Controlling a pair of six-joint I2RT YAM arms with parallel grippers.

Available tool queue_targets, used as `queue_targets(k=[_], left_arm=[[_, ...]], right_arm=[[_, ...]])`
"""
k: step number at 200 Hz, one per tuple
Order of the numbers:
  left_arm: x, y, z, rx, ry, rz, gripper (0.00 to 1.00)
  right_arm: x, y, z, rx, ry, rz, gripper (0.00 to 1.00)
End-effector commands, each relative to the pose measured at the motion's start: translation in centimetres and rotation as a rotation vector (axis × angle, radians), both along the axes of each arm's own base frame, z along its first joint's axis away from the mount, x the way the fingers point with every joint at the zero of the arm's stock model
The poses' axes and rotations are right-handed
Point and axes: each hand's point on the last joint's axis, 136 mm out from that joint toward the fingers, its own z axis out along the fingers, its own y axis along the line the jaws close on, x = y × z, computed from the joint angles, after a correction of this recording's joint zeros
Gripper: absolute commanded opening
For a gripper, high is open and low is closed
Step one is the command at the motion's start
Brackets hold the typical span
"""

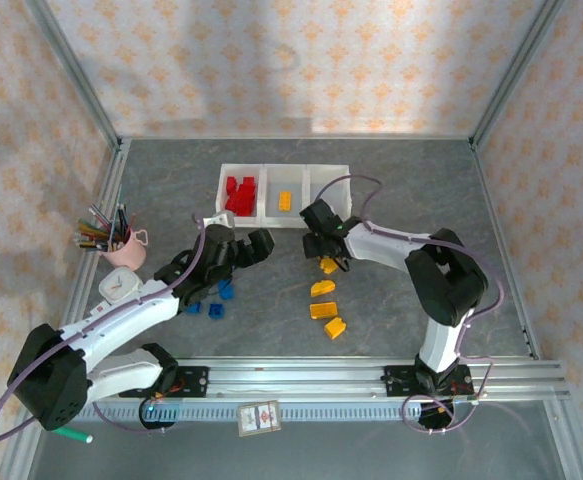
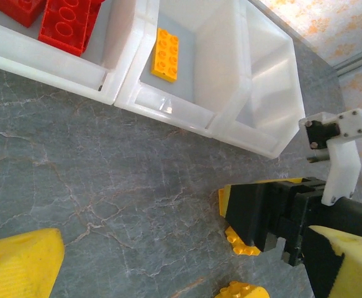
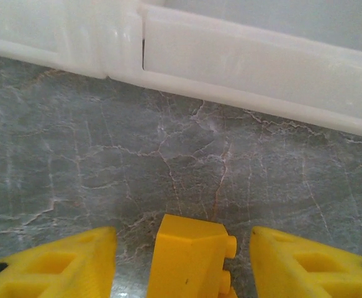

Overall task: Sort the legos into containers by color
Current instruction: Pick up the lego from the center of the table.

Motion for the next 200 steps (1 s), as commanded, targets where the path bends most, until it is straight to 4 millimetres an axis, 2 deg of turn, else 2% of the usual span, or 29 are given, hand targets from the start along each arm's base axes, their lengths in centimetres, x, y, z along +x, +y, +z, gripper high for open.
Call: queue_targets(k=[1,72,120,157,200], left_arm=[[0.4,-0.3,0.3,-0.013,-0.025,0.011,0.99],[0.4,-0.2,-0.2,0.008,-0.017,0.01,0.99],[0.3,0.2,0.1,0.018,-0.024,0.018,0.99],[0.2,0.5,0.9,0.015,-0.044,0.026,0.99],[0.5,2.2,2.1,0.05,-0.06,0.061,0.99]], right_arm=[[1.1,0.3,0.3,-0.03,-0.029,-0.004,0.53],[1.8,0.6,-1.0,-0.066,0.001,-0.007,0.38],[1.6,0.8,-0.5,-0.07,0.002,0.0,0.25],[1.6,1.6,1.0,-0.055,-0.015,0.015,0.21],[2.9,4.4,5.3,0.065,-0.067,0.049,0.2]])
